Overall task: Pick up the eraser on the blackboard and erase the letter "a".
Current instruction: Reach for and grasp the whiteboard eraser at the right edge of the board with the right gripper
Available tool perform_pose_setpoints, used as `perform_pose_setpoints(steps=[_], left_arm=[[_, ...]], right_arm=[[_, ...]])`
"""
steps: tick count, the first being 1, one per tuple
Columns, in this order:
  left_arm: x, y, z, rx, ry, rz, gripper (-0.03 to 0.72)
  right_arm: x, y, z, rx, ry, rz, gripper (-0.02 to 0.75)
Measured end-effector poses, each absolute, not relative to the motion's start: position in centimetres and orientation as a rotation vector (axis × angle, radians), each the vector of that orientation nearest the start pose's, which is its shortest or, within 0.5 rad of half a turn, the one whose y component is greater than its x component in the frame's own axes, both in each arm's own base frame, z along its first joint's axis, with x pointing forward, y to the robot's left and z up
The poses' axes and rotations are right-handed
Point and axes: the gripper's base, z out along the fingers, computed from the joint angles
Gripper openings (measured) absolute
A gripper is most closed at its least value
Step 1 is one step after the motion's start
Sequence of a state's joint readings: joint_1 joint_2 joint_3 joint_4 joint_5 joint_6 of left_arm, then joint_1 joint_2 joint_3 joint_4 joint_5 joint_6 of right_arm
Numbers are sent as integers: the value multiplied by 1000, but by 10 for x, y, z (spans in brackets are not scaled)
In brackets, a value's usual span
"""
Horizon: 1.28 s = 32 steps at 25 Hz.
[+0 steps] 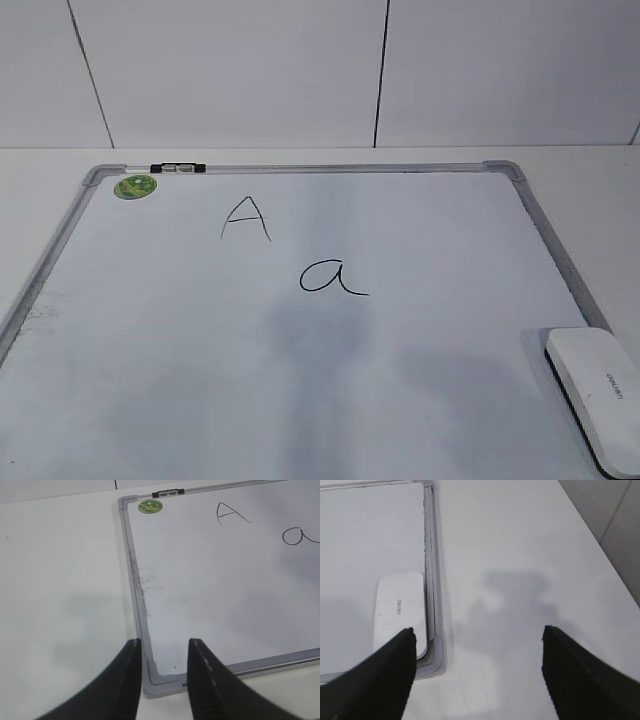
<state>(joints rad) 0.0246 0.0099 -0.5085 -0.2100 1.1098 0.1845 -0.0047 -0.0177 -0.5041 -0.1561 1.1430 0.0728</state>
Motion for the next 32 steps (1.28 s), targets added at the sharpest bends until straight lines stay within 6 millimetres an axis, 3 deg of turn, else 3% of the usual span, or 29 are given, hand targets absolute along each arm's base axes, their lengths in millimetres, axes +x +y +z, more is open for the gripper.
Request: perform_pose_setpoints(steps=[32], left_arm=[[-7,-17,277,182,2070,-126,235]], right_arm=[[-12,-13,273,98,2095,-147,593]])
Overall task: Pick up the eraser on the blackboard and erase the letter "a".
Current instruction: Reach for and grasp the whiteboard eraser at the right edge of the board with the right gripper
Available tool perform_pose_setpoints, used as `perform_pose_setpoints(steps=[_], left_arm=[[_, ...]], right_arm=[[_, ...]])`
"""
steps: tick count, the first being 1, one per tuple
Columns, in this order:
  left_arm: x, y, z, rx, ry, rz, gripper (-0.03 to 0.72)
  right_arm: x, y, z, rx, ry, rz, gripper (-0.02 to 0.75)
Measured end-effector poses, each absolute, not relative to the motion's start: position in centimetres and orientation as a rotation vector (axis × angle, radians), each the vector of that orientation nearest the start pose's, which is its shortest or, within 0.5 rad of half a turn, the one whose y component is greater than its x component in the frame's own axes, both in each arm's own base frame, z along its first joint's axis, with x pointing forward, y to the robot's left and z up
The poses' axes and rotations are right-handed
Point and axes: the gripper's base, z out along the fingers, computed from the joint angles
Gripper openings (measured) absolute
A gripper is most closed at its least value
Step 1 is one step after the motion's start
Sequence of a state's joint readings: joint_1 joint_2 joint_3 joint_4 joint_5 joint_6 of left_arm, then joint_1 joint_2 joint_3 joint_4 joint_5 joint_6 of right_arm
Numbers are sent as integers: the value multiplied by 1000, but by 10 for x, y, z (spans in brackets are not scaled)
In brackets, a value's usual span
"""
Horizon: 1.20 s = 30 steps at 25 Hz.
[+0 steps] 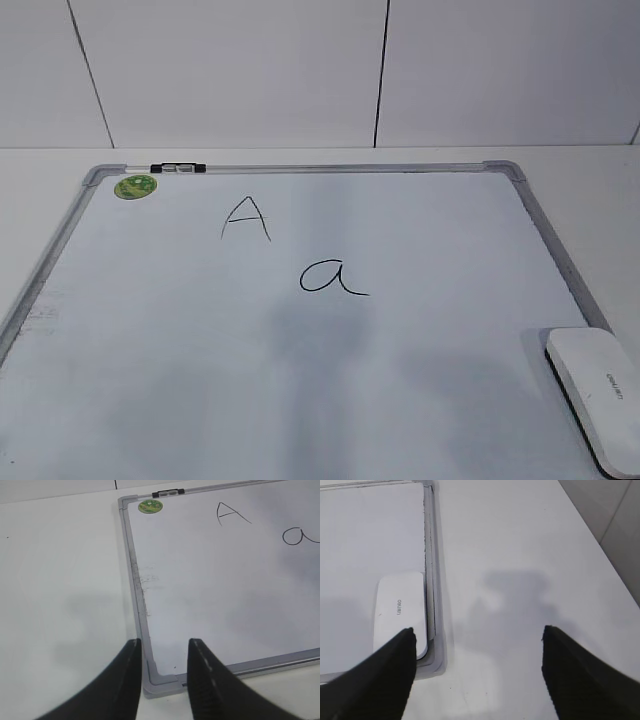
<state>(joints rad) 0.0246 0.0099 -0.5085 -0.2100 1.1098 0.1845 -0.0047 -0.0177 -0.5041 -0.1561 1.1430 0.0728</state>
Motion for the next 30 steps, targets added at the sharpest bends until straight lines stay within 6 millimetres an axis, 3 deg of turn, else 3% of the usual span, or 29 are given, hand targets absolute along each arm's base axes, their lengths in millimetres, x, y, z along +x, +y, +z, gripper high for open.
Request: perform_pose_setpoints(steps=[11,17,23,30], left_arm=[[-7,-17,277,182,2070,-126,235],[-7,-17,277,182,2070,-126,235],[-7,-17,277,182,2070,-126,235],[-7,-17,277,182,2070,-126,235]], right_arm=[[-12,-10,272,95,2098,-105,593],[-12,-5,294,75,2080,-46,593],[12,-1,314,54,2189,9,593],[52,12,311,39,2408,196,593]])
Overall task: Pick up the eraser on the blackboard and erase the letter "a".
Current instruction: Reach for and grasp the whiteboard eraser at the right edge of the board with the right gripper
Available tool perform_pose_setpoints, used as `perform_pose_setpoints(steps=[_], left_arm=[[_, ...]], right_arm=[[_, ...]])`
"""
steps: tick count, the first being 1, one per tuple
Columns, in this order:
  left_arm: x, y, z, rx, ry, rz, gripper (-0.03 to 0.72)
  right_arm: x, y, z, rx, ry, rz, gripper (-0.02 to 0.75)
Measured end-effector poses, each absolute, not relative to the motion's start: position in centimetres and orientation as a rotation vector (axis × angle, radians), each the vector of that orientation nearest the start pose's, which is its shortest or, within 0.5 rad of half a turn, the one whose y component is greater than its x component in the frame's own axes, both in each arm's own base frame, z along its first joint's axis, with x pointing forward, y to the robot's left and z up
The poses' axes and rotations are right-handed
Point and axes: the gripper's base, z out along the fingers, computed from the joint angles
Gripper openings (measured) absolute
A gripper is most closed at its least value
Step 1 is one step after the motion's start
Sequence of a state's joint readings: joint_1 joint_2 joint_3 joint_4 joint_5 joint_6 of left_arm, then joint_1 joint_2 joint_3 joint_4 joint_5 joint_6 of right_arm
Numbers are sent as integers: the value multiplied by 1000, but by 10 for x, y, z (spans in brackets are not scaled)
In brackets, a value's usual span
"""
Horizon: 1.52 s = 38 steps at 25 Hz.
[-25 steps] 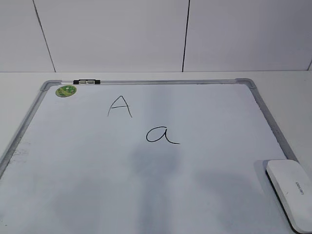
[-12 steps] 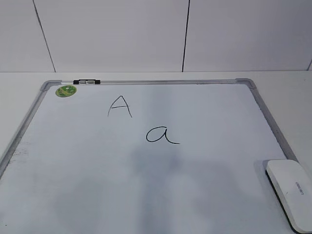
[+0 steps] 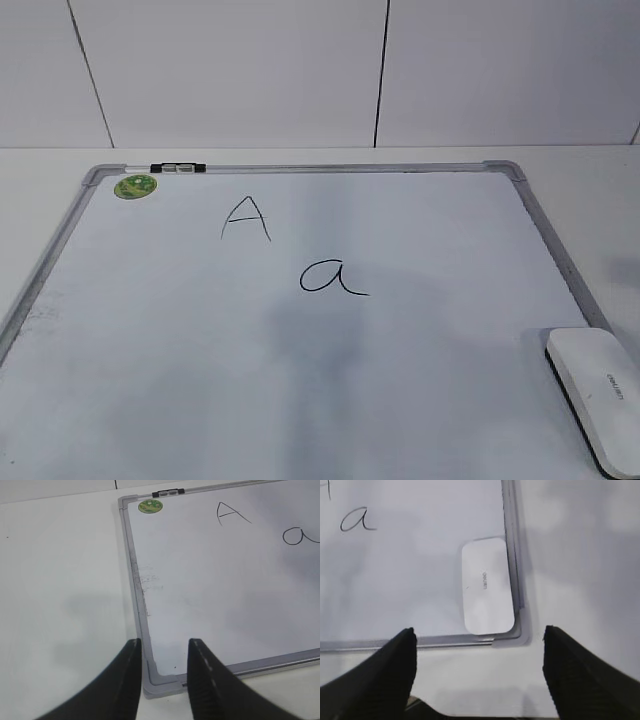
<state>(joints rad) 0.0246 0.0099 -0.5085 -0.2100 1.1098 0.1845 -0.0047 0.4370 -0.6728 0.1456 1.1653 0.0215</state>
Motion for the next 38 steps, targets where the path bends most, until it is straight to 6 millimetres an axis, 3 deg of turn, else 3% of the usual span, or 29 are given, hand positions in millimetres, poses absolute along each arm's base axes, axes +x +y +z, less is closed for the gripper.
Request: perform_pose_setpoints(steps=[5,14,25,38], left_arm=[[-7,-17,277,182,2070,-126,235],[-7,-17,277,182,2070,-126,235],[-7,-17,277,182,2070,-126,235],[-7,-17,277,182,2070,-126,235]], right_arm=[[72,13,303,43,2546,207,593],[99,12,295,24,2607,189,593],[117,14,295,9,2545,217,593],[148,15,273,-91,2827,241,593]])
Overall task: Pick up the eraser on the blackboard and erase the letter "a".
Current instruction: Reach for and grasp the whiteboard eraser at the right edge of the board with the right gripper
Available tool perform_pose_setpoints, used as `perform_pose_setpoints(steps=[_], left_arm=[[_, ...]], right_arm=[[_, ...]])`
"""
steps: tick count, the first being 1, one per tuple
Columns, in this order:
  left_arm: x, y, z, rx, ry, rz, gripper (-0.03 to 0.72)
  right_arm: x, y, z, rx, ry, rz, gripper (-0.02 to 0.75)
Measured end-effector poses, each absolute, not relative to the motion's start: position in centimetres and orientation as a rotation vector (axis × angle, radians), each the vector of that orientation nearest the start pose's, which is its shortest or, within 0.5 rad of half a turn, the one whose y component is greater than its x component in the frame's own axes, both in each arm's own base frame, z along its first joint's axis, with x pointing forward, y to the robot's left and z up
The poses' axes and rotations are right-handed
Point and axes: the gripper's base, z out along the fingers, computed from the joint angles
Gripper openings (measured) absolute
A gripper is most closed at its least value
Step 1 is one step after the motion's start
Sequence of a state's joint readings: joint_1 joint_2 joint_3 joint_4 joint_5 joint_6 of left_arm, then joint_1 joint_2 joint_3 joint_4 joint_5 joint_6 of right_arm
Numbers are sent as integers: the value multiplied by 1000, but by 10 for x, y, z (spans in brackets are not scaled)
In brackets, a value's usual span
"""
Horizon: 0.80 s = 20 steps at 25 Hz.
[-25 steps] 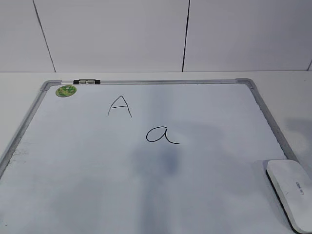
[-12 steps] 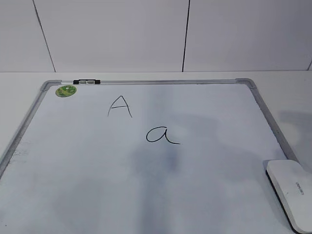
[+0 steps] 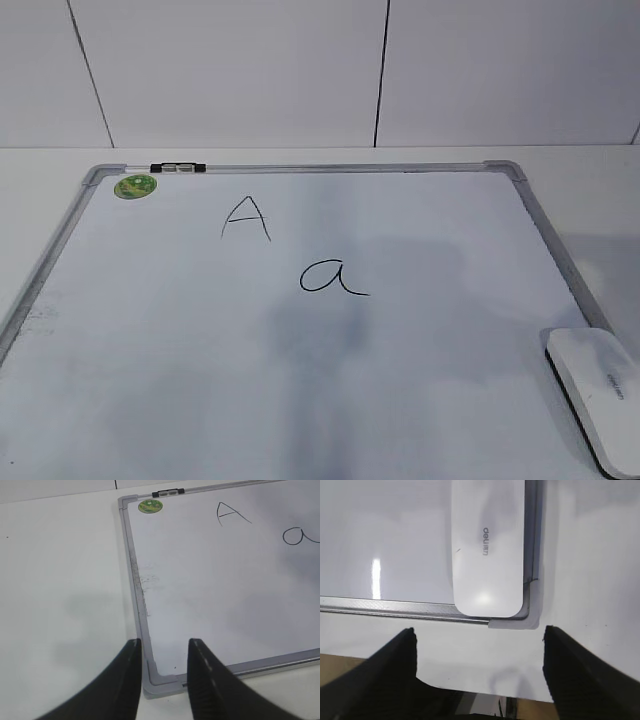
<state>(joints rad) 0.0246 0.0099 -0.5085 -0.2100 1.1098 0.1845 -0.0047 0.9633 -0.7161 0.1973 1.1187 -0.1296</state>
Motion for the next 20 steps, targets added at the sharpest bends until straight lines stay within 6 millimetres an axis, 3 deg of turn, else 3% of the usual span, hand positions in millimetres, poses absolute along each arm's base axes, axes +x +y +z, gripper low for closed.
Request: perform_pose_setpoints(steps=[12,16,20], left_arm=[[-7,-17,277,182,2070,-126,235],[-7,-17,277,182,2070,-126,235],[-7,-17,277,182,2070,-126,235]], right_arm=[[173,21,273,-121,2932,308,593],[175,31,278,-193,2930,322,593],[175,32,278,-152,2940,299,593]])
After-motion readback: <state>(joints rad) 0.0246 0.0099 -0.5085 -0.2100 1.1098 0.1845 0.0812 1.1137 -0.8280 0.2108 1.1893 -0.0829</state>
